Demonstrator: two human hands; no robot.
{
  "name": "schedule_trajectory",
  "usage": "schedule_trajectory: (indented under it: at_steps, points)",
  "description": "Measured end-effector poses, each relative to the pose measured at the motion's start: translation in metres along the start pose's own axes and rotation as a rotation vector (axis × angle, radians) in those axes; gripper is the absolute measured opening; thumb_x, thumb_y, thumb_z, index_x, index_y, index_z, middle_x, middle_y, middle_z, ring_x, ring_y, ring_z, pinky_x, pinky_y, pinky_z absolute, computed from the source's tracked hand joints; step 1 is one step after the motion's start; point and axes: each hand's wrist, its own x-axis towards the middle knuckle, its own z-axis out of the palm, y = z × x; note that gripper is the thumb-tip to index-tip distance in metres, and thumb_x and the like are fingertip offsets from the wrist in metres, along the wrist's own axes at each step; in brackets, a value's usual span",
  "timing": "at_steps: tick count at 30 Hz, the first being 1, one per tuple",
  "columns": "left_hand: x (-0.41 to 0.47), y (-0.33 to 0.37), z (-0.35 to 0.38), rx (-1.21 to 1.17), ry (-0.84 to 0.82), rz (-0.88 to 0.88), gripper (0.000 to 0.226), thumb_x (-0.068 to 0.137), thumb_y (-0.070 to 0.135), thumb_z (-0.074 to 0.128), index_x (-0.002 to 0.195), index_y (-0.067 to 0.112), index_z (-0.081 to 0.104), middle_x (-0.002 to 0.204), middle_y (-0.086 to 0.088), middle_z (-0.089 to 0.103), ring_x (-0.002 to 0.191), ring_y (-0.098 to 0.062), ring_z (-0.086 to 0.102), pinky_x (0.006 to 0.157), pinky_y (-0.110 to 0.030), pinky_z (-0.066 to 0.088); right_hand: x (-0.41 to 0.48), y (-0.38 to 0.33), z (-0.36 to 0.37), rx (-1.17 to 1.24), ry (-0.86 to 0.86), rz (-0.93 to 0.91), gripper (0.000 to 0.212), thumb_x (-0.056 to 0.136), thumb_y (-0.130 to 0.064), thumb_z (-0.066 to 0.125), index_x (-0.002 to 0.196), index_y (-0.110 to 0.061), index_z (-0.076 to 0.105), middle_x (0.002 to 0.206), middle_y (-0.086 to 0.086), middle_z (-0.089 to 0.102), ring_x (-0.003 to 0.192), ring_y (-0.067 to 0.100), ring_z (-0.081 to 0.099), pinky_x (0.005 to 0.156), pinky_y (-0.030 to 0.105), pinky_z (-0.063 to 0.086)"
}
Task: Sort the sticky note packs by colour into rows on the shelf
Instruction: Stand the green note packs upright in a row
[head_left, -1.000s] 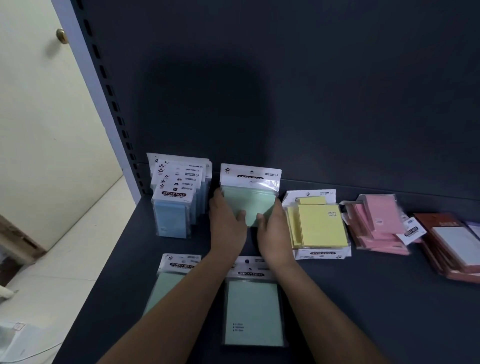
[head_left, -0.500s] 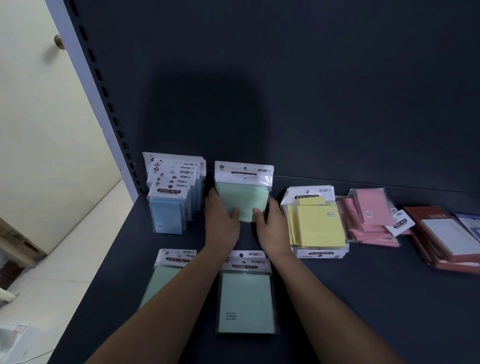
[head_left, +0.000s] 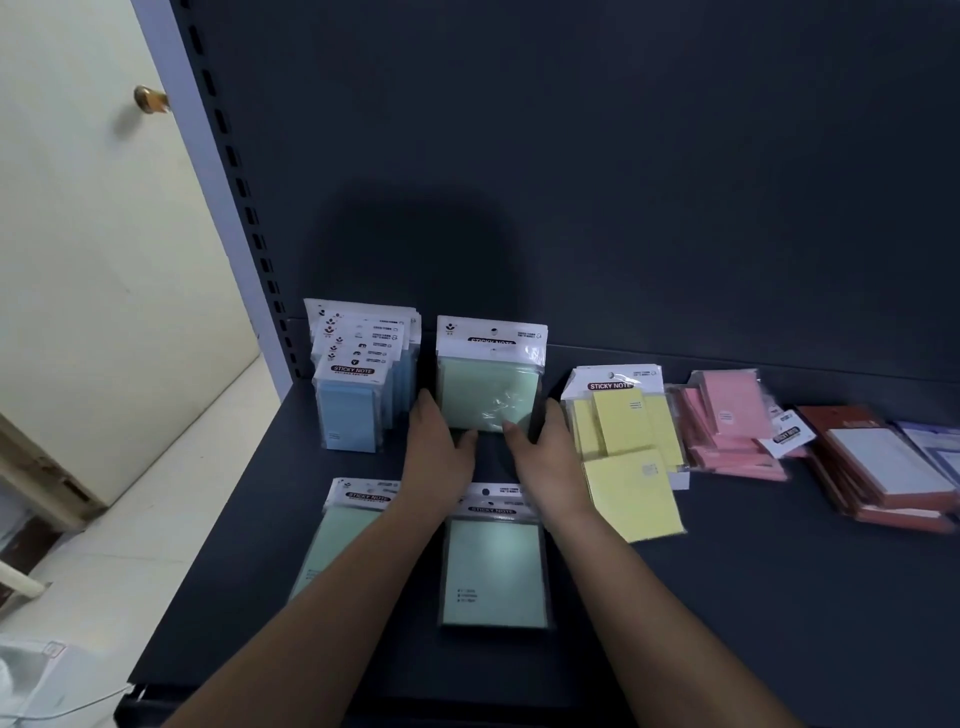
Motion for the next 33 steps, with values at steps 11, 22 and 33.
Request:
schedule_trajectory:
  at_steps: [11, 22, 33]
  points:
    - [-0.078, 0.026, -0.043, -0.159, -0.172, -0.038, 0.046, 0.092, 0.008, 0.053, 0.131, 0.027, 0.037, 0.122, 0.019, 0.046, 0.111, -0.002, 0.042, 0.091, -0.015, 0.029, -0.066, -0.011, -0.035, 0.12, -0.129, 0.102, 0.059, 0.093, -0.018, 0.052, 0.146, -0.016, 0.025, 0.145, -0.009, 0.034, 0.134, 0.007, 0.031, 0.11, 0.026, 0.027]
    - [-0.115, 0.01, -0.043, -0.643, -0.396, -0.423, 0.042, 0.084, -0.005, 0.057, 0.121, 0.013, 0.046, 0.104, 0.0, 0.07, 0.099, -0.017, 0.064, 0.085, -0.03, 0.047, -0.116, 0.008, -0.047, 0.202, -0.253, 0.271, 0.029, 0.089, -0.002, 0.055, 0.094, -0.03, 0.051, 0.093, -0.013, 0.06, 0.083, 0.001, 0.058, 0.064, 0.01, 0.046]
    - [-0.122, 0.006, -0.039, -0.544, -0.307, -0.378, 0.047, 0.077, -0.022, 0.043, 0.105, 0.009, 0.065, 0.095, -0.007, 0.073, 0.094, -0.022, 0.066, 0.078, -0.026, 0.051, -0.112, 0.012, -0.047, 0.314, -0.115, 0.221, 0.039, 0.076, 0.017, 0.059, 0.099, -0.014, 0.059, 0.081, 0.001, 0.058, 0.071, 0.005, 0.058, 0.066, 0.016, 0.049]
